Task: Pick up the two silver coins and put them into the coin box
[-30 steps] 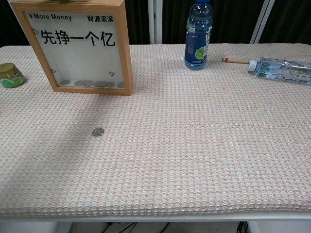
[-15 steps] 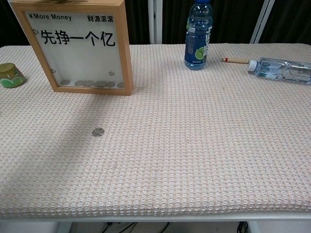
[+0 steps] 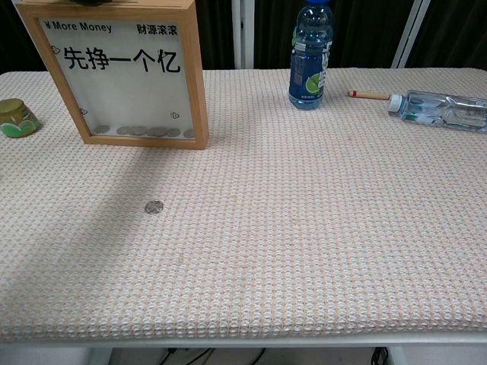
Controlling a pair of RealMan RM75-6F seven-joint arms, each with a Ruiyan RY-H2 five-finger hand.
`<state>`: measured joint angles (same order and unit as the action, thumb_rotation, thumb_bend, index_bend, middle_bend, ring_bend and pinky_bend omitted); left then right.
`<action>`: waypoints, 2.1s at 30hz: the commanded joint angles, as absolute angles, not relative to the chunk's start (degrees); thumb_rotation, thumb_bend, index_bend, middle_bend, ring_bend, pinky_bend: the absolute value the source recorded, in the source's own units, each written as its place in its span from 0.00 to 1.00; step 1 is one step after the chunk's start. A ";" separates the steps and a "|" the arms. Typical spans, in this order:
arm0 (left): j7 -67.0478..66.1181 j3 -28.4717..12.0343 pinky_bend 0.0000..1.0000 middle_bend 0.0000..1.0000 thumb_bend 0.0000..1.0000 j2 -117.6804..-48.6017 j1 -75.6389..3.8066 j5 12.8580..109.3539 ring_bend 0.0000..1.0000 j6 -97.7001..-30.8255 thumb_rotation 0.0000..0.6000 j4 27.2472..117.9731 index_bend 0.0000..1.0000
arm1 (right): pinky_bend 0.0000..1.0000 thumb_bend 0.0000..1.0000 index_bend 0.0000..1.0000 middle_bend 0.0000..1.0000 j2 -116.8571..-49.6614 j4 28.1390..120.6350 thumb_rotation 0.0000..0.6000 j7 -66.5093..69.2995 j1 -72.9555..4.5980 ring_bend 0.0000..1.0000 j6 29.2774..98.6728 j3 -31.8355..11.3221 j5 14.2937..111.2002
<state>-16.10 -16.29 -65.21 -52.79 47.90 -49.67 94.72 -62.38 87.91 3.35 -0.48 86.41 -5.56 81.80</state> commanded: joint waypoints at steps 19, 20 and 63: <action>-11.95 -17.63 0.24 0.24 0.42 -60.05 -47.49 58.37 0.10 -60.91 1.00 104.38 0.27 | 0.00 0.30 0.00 0.00 -62.01 88.50 1.00 3.20 -0.56 0.00 86.60 -5.63 82.11; -11.94 -17.46 0.24 0.25 0.42 -59.30 -46.55 59.91 0.10 -62.47 1.00 105.67 0.28 | 0.00 0.30 0.00 0.00 -61.93 88.63 1.00 3.23 -0.55 0.00 86.72 -5.66 82.17; 4.91 2.29 0.28 0.31 0.41 -89.48 -28.30 96.70 0.16 -70.20 1.00 73.90 0.40 | 0.00 0.30 0.00 0.00 -61.36 90.04 1.00 2.70 0.09 0.00 87.35 -5.36 81.92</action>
